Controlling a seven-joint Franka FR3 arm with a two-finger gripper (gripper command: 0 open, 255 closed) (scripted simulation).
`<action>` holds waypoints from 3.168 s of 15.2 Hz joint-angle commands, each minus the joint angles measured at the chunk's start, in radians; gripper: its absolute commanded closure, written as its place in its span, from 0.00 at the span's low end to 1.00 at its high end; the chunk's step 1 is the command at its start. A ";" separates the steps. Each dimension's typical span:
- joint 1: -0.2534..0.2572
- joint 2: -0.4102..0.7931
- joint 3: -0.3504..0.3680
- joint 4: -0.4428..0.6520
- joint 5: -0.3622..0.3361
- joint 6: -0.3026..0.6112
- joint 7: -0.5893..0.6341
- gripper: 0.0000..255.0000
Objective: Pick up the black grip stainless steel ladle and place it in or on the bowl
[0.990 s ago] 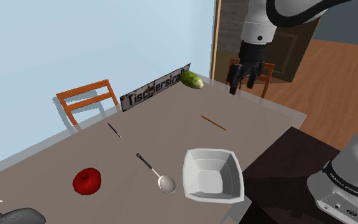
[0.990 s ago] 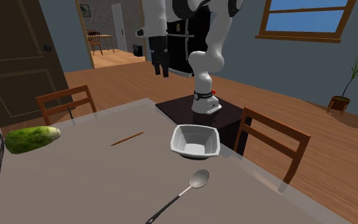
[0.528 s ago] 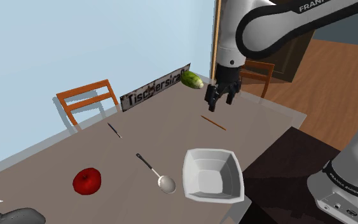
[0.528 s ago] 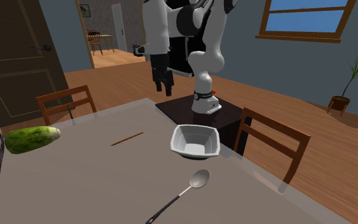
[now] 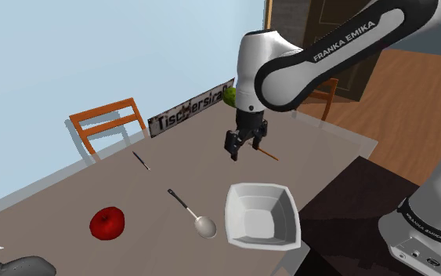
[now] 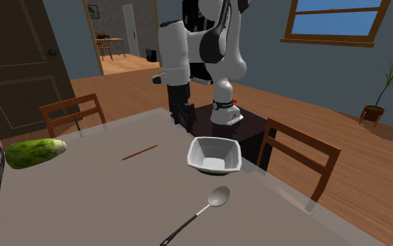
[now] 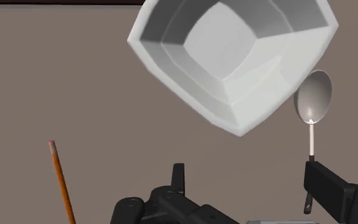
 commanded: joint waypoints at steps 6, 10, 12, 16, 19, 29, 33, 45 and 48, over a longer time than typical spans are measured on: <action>0.060 0.266 0.033 0.161 -0.131 0.098 0.129 0.00; 0.119 0.418 0.022 0.276 -0.210 0.127 0.198 0.00; 0.154 0.493 0.011 0.341 -0.243 0.133 0.226 0.00; 0.224 0.642 -0.013 0.488 -0.297 0.132 0.268 0.00; 0.277 0.755 -0.030 0.614 -0.326 0.117 0.289 0.00; 0.303 0.840 -0.050 0.644 -0.346 0.172 0.300 0.00; 0.303 0.840 -0.050 0.644 -0.346 0.172 0.300 0.00; 0.303 0.840 -0.050 0.644 -0.346 0.172 0.300 1.00; 0.296 0.809 -0.043 0.636 -0.339 0.150 0.299 1.00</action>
